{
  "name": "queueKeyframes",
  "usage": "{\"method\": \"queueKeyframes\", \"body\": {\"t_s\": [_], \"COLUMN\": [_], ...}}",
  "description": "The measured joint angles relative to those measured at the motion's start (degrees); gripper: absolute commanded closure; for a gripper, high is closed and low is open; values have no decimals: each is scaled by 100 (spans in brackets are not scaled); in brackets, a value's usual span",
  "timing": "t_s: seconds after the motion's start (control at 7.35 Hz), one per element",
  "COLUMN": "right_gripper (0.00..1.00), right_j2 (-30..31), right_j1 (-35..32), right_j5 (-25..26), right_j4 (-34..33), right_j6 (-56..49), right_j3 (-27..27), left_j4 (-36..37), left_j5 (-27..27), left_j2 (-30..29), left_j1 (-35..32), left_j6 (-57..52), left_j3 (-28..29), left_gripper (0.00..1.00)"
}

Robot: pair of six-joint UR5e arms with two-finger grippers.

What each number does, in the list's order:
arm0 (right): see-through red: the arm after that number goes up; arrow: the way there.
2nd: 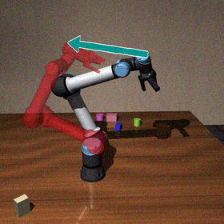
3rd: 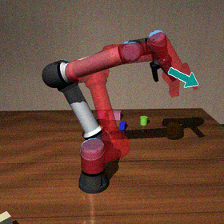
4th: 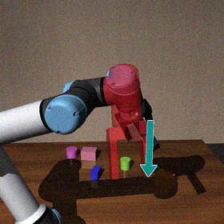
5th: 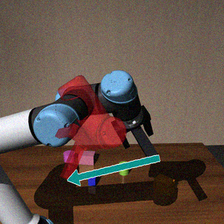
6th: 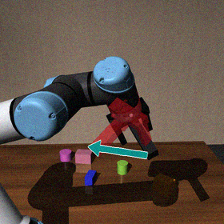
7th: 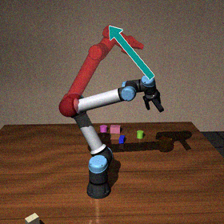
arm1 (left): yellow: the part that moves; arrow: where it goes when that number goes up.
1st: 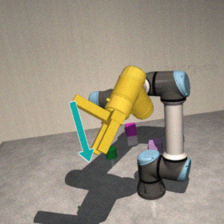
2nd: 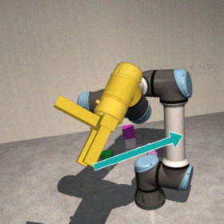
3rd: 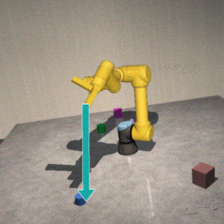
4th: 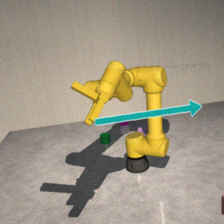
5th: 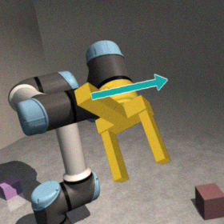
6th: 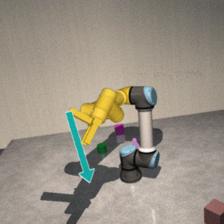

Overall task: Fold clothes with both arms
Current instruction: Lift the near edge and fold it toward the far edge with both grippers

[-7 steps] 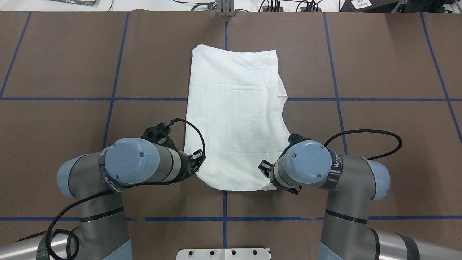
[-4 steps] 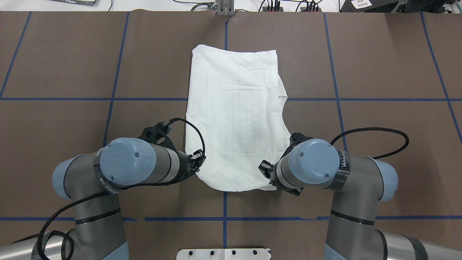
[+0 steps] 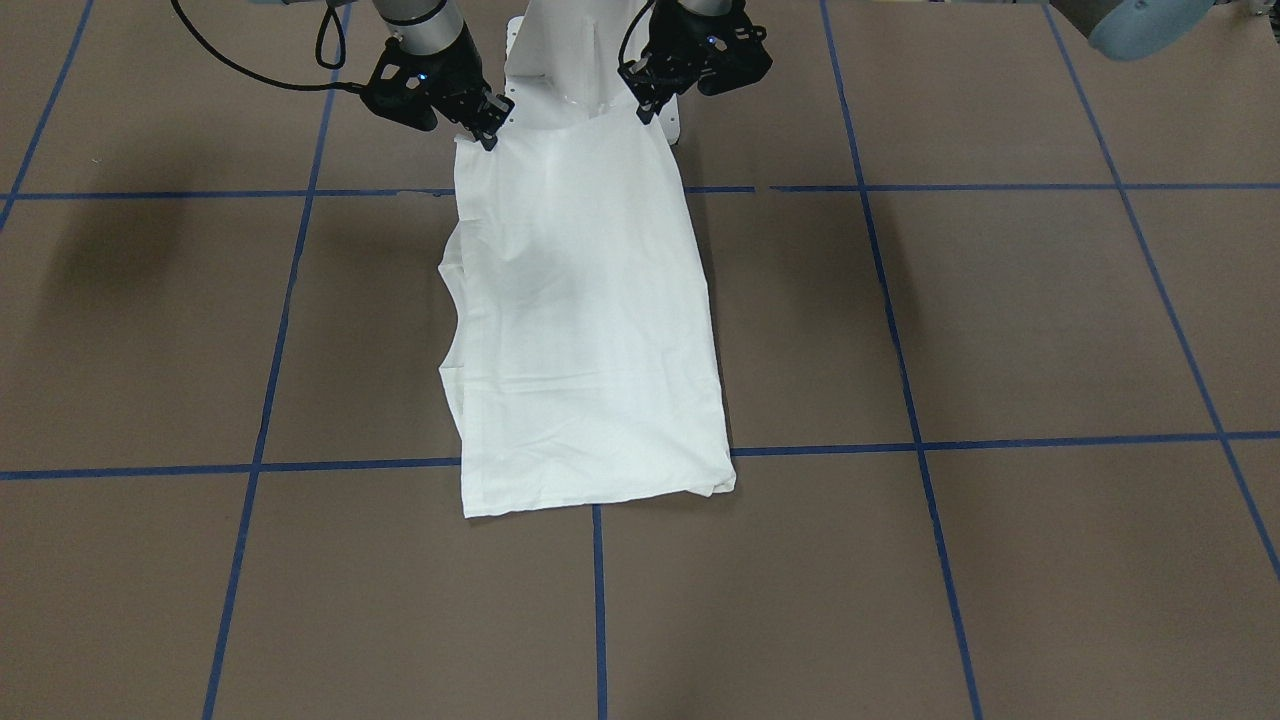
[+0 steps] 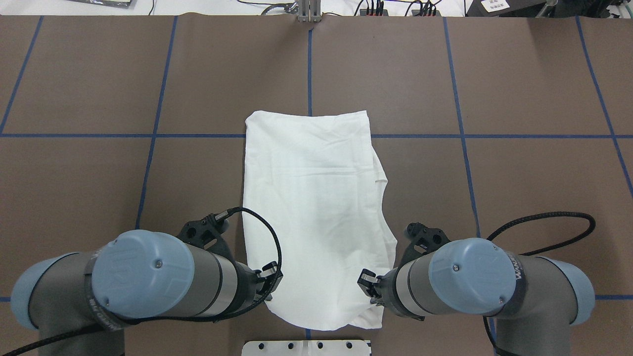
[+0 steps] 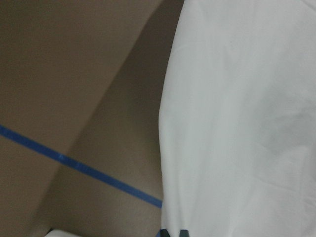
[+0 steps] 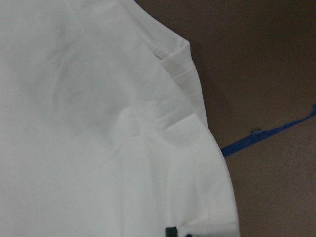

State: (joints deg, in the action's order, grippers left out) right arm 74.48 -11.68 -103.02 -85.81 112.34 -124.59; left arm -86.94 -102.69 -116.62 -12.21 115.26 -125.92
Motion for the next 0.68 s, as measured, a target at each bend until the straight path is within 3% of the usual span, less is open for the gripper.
{"method": "queueKeyframes", "body": {"t_s": [0.27, 0.68], "right_gripper": [100, 100], "right_j2": [-47, -664], "right_j1": [-161, -1105], "right_j5": [3, 19], "right_j4": [22, 12], "right_j6": [-141, -839], "right_j3": [-36, 475], "left_j4": [197, 189], "left_j5": [-3, -31], "left_j2": [10, -104], "left_j1": [-7, -787], "left_j6": [-15, -548], "left_j3": [-113, -39], "left_gripper": [100, 100]}}
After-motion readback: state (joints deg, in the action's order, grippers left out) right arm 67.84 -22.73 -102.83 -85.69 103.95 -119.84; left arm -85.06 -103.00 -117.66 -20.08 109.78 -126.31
